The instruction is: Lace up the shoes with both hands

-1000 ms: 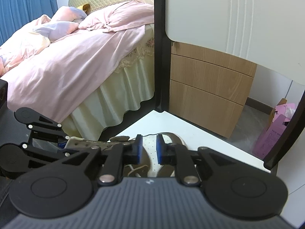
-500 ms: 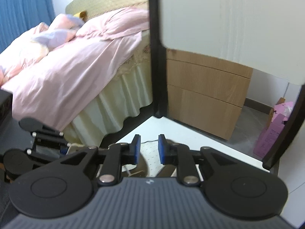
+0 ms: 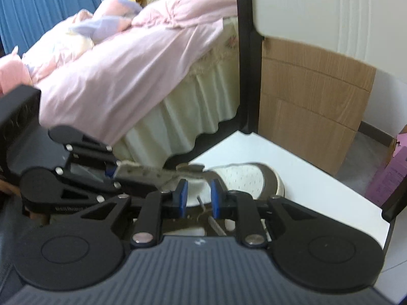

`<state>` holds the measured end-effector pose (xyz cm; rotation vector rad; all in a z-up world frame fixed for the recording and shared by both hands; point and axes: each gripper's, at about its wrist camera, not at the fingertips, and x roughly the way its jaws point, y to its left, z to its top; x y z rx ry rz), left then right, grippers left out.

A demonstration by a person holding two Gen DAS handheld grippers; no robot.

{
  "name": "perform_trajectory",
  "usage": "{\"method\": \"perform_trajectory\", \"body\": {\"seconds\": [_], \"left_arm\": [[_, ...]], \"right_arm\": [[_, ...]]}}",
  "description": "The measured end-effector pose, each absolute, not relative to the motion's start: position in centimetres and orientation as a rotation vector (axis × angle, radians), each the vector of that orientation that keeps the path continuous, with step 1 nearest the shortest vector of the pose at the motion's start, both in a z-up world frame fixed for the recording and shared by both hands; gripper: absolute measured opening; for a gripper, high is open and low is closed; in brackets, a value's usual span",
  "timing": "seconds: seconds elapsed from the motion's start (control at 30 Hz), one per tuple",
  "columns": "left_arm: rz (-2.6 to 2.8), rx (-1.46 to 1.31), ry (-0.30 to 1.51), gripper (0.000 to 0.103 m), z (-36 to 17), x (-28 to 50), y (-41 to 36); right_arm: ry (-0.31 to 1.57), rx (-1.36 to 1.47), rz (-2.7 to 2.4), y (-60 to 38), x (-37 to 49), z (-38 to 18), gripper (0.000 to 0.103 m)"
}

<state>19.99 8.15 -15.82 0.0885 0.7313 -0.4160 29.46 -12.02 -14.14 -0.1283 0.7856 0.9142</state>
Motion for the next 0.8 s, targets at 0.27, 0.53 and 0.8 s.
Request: {"method": "perform_trajectory", "body": {"seconds": [0.27,0.53,0.8], "left_arm": [[-0.414,0.094,0.731,0.009,-15.9,20.1,8.0],[-0.395,0.164,0.724,0.009,-16.0,19.9,7.5],[-0.417,0.188,0.715,0.010,-15.9,19.7,7.1]], "right_arm": [[0.792,-0.226,0.905,-10.9,28.9,-14.9,0.005],[0.680,-0.262,0.920,-10.3,27.8,-13.5,0.002],[0.579,-0.080,0.934,-11.6,28.0,-11.4,0.000]]}}
